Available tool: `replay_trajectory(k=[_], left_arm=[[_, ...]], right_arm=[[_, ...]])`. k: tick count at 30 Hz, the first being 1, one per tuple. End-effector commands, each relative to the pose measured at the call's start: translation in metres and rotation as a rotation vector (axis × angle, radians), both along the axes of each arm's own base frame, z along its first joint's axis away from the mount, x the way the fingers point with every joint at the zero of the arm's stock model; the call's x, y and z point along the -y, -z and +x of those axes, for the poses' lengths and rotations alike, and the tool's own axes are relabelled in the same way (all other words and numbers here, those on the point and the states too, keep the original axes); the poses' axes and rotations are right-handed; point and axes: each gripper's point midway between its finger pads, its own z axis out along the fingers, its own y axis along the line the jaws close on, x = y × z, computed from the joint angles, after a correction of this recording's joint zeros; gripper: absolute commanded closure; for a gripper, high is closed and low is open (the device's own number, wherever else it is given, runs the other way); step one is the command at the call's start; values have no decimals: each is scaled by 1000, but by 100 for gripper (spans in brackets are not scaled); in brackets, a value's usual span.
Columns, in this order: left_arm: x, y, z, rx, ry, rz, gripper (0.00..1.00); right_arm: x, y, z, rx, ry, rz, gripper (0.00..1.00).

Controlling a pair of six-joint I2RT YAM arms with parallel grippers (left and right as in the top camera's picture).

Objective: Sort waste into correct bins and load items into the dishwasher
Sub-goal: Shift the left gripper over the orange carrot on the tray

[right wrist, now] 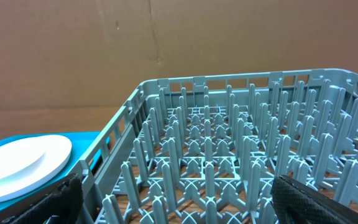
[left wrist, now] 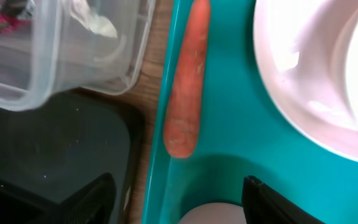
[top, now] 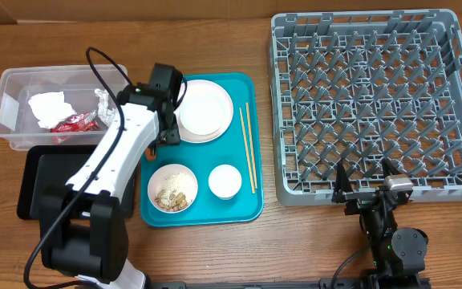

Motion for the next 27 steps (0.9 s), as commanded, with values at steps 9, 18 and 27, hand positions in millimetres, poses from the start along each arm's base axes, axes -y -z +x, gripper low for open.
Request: replay_trajectory(k=[9, 18, 27], left_arm=[[2, 26, 3, 26, 8, -15, 32], [-13, 37, 3, 36, -35, -20, 44], [-17, 52, 9, 25, -56, -37, 51]], right_arm=[[1, 1, 0, 6, 6, -2, 0], [1, 1, 0, 6, 5, -2, 0], [1, 1, 0, 6, 5, -2, 0]])
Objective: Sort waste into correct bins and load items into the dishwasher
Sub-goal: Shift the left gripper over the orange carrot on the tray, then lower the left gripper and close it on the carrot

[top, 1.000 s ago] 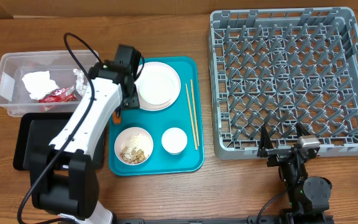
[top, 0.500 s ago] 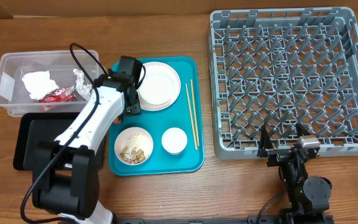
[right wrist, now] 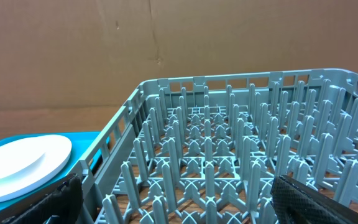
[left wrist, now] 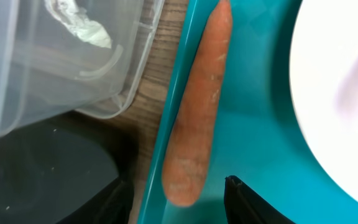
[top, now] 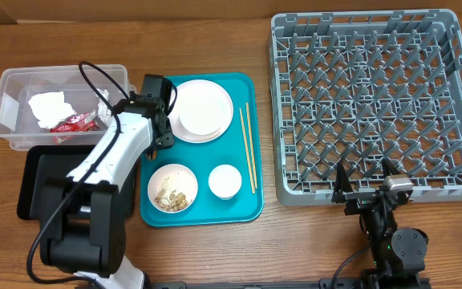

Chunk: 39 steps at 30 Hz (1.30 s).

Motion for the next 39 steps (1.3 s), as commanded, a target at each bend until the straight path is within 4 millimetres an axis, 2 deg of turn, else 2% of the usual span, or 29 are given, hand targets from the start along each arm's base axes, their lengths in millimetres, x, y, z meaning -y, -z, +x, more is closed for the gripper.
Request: replay_trajectory(k=[1, 6, 15, 32, 39], left_arm=[[0, 22, -1, -45, 0, -6, 51], [0, 35, 1, -60, 0, -4, 50], [4, 34, 15, -3, 1, -21, 52], [4, 38, 14, -14, 2, -18, 55], [3, 54, 12, -51, 2, -13, 55]], right_arm=[[1, 1, 0, 6, 5, -2, 0], [1, 1, 0, 6, 5, -2, 0], [1, 1, 0, 6, 5, -2, 0], [1, 1, 0, 6, 5, -2, 0], [1, 1, 0, 6, 5, -2, 0]])
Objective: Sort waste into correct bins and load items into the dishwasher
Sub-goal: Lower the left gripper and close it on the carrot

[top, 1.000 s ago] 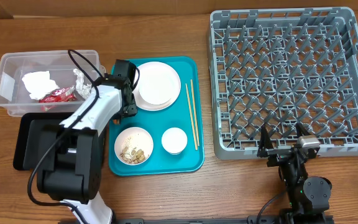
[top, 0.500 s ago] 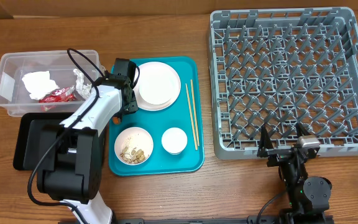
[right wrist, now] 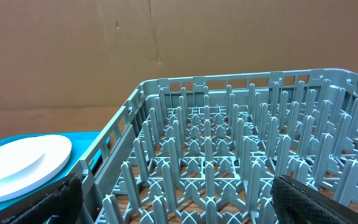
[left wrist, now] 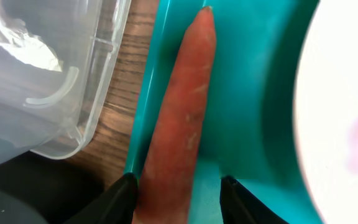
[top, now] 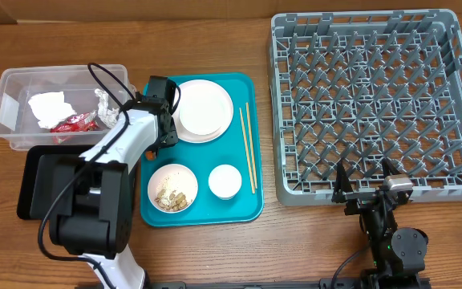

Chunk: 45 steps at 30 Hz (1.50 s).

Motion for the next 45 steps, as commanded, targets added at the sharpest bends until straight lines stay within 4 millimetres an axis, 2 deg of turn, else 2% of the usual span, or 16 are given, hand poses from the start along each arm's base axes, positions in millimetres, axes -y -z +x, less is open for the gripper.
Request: replay_trajectory(k=[1, 6, 10, 17, 21, 24, 30, 34, 39, 45], left_arm=[[0, 21, -7, -59, 2, -4, 55], [0, 25, -8, -68, 2, -3, 62], [0, 24, -7, -65, 2, -3, 62], [1, 20, -4, -64, 5, -5, 75], [5, 18, -3, -67, 8, -25, 76], [8, 19, -3, -69, 11, -43, 82], [10, 17, -1, -72, 38, -49, 84], [11, 3, 2, -91, 56, -43, 96], [13, -26, 18, -71, 56, -48, 96], [27, -51, 29, -54, 69, -120, 96]], right_arm=[[1, 1, 0, 6, 5, -2, 0], [1, 2, 0, 5, 5, -2, 0], [1, 2, 0, 5, 5, -2, 0], [1, 1, 0, 6, 5, -2, 0], [1, 2, 0, 5, 5, -2, 0], [1, 2, 0, 5, 5, -2, 0], [1, 1, 0, 6, 5, -2, 0], [1, 2, 0, 5, 5, -2, 0], [1, 1, 0, 6, 5, -2, 0], [1, 1, 0, 6, 5, -2, 0]])
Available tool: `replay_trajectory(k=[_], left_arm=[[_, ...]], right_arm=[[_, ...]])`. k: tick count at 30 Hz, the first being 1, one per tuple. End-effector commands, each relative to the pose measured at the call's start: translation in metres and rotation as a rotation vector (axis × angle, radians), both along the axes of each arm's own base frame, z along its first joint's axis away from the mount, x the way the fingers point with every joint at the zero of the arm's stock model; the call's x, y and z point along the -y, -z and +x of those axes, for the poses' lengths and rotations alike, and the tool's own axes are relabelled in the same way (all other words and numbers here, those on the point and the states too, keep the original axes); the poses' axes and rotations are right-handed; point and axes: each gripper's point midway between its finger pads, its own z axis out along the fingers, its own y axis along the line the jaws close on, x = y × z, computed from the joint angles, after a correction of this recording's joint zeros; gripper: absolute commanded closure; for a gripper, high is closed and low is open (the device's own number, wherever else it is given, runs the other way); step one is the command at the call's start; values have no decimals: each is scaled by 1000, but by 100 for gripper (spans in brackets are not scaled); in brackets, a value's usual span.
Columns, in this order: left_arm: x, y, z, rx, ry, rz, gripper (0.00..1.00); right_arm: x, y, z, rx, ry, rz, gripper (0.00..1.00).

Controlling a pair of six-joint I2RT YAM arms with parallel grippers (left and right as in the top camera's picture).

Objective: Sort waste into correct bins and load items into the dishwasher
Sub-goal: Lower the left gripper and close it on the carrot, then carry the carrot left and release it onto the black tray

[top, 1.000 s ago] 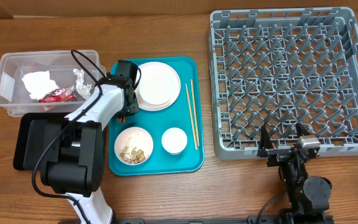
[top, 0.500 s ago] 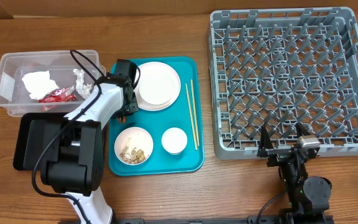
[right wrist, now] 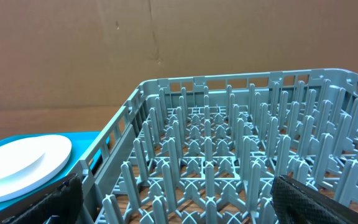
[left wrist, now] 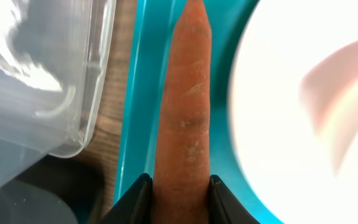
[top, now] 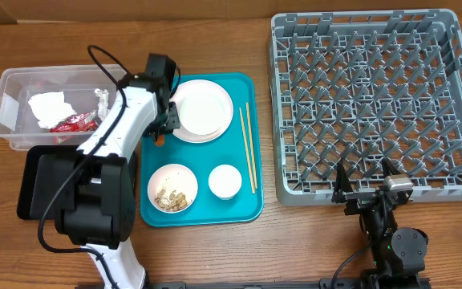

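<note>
An orange carrot (left wrist: 184,112) lies along the left edge of the teal tray (top: 247,205), next to the white plate (top: 203,108). My left gripper (left wrist: 179,200) is shut on the carrot's thick end, both fingers pressed against its sides. From overhead only a bit of the carrot (top: 158,138) shows under the left gripper (top: 164,120). A bowl of food scraps (top: 172,189), a small white cup (top: 224,181) and chopsticks (top: 249,148) are on the tray. My right gripper (top: 367,183) stands open at the front edge of the grey dish rack (top: 375,96).
A clear bin (top: 10,120) holding crumpled paper and a red wrapper stands left of the tray. A black bin (top: 42,181) sits in front of the clear bin, partly under my left arm. The clear bin's corner (left wrist: 73,124) is close beside the carrot.
The left fingers stood apart on either side of the carrot; now they are shut on it, and the carrot lines up straight between them. The right arm has not moved.
My left gripper was open above the carrot lying by the tray's left rim. It then stood lower and nearer the carrot, then astride its thick end. Now it grips the carrot. The right gripper stayed open at the rack throughout.
</note>
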Motion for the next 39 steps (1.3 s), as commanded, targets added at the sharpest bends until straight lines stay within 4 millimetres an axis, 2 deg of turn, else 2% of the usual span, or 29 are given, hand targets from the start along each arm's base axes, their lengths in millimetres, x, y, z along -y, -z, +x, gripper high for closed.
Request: replay_trajectory(k=[1, 9, 13, 18, 21, 24, 25, 30, 34, 35, 39], left_arm=[[11, -17, 10, 15, 26, -53, 96], [16, -67, 11, 68, 24, -91, 96], [6, -103, 2, 139, -40, -109, 96], [-16, -149, -24, 216, -146, -132, 96], [-27, -169, -42, 243, -193, -135, 96], [-49, -187, -67, 258, -273, -113, 96], [-63, -191, -77, 255, -315, -90, 96], [-97, -186, -100, 198, -445, -61, 96], [-126, -178, -113, 193, -646, -70, 96], [-137, -173, -117, 196, -713, -72, 96], [-158, -150, -121, 194, -816, -72, 96]], right_arm=[[1, 1, 0, 6, 5, -2, 0], [1, 1, 0, 6, 5, -2, 0], [1, 2, 0, 5, 5, -2, 0], [1, 2, 0, 5, 5, -2, 0], [1, 2, 0, 5, 5, -2, 0], [1, 1, 0, 6, 5, -2, 0], [1, 2, 0, 5, 5, -2, 0], [1, 2, 0, 5, 5, -2, 0], [1, 2, 0, 5, 5, -2, 0], [1, 2, 0, 5, 5, -2, 0], [1, 2, 0, 5, 5, -2, 0]])
